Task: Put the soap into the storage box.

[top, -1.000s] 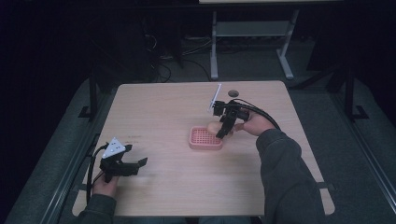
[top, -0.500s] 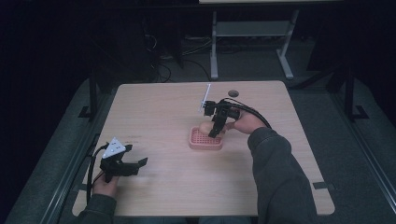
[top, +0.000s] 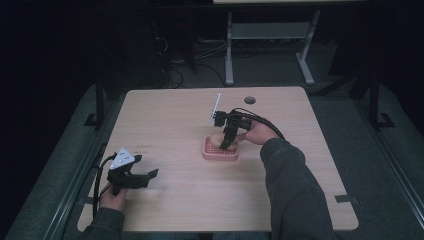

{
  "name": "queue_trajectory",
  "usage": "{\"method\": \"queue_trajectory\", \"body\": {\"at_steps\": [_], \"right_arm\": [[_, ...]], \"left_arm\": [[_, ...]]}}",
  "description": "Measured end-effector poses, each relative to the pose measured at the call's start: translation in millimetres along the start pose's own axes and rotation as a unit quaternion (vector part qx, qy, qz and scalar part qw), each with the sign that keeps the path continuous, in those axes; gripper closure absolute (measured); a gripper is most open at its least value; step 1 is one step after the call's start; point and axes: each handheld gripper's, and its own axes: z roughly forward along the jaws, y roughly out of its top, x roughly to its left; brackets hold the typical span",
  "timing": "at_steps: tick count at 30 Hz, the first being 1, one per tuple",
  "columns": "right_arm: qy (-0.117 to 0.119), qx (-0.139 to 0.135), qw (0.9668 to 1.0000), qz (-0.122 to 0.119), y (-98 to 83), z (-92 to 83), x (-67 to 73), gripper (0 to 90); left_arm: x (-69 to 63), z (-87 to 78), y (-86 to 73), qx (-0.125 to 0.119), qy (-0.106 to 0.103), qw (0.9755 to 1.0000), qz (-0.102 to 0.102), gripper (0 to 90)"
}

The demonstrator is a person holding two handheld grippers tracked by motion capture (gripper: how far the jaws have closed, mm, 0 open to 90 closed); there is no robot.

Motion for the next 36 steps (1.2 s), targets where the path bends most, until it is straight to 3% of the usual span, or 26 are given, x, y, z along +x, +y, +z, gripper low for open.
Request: {"method": "queue_trajectory", "body": {"at_steps": [36], "right_arm": [[0.008,0.013,0.9999,0.001,4.3,21.4,-3.4,31.5]], "left_arm": [[1.0,-0.7,0.2,-0.001,0.0,1.0,0.0,14.3]]}}
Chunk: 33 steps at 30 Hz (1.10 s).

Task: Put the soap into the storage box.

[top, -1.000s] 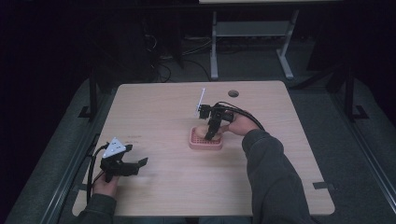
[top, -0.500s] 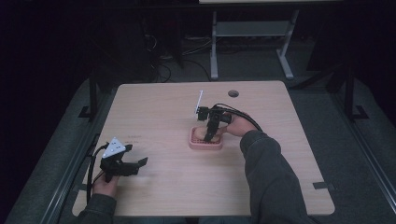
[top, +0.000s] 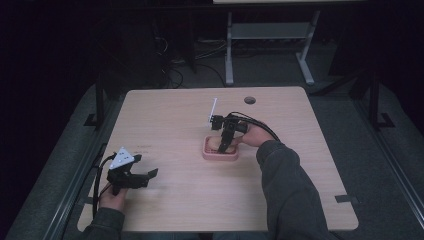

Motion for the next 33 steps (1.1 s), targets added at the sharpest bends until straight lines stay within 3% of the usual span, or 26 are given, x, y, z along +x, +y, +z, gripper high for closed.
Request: {"method": "queue_trajectory", "body": {"at_steps": [33], "right_arm": [[-0.003,0.004,1.0,-0.002,2.6,4.0,-0.6,31.4]], "left_arm": [[0.1,0.0,0.0,-0.001,0.0,1.0,0.0,14.3]]}}
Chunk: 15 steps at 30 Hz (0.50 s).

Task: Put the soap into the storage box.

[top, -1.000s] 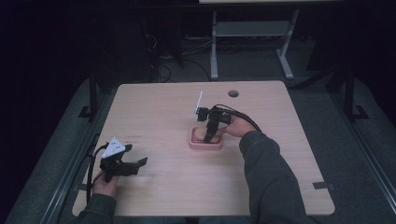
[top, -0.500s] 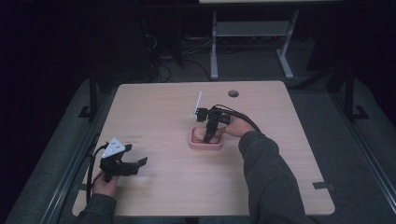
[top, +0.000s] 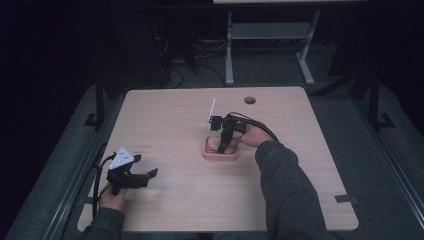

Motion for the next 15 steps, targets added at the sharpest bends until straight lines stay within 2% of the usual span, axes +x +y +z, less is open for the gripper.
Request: {"method": "queue_trajectory", "body": {"at_steps": [7,9,10,15], "right_arm": [[0.0,0.002,1.0,0.0,0.0,0.8,0.5,32.2],[0.0,-0.009,1.0,0.002,-0.4,-2.2,-0.2,33.3],[0.0,-0.023,0.9997,0.004,-0.1,-7.2,0.2,34.0],[-0.003,-0.021,0.9997,0.006,-1.0,-10.0,1.6,32.4]], "left_arm": [[-0.1,0.0,0.2,0.001,0.0,1.0,0.001,14.3],[-0.2,0.2,0.2,0.001,0.0,1.0,0.0,14.3],[-0.2,0.3,0.2,0.001,0.0,1.0,0.001,14.3],[-0.5,0.4,0.3,0.001,0.0,1.0,0.002,14.3]]}}
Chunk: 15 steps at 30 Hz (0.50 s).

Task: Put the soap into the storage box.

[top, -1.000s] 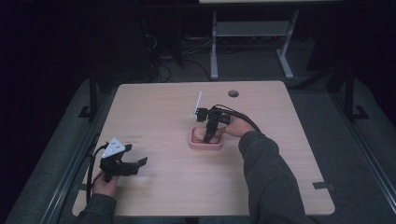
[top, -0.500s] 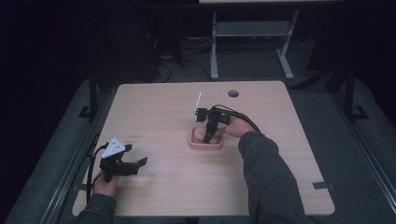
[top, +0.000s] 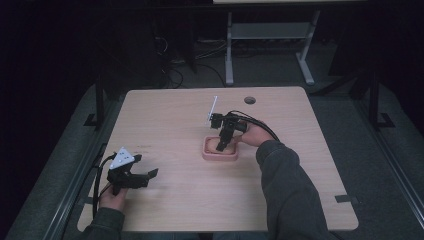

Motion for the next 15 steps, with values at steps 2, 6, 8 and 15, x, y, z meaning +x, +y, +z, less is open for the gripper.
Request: {"method": "queue_trajectory", "body": {"at_steps": [2,6,8,15], "right_arm": [[-0.001,0.002,1.0,0.003,-1.4,0.5,-1.0,31.1],[-0.003,-0.001,1.0,0.003,-3.1,-0.2,-0.8,30.4],[-0.003,-0.004,1.0,0.008,-4.1,-1.6,-0.2,30.0],[-0.005,-0.017,0.9998,0.013,-8.0,-6.9,0.5,28.3]], "left_arm": [[-0.1,-0.1,0.0,0.001,0.0,1.0,0.0,14.3],[-0.1,0.4,-0.2,0.0,0.0,1.0,-0.002,14.3],[0.0,0.2,-0.1,0.001,0.0,1.0,-0.001,14.3],[-0.9,0.2,-0.1,0.001,0.0,1.0,-0.001,14.3]]}}
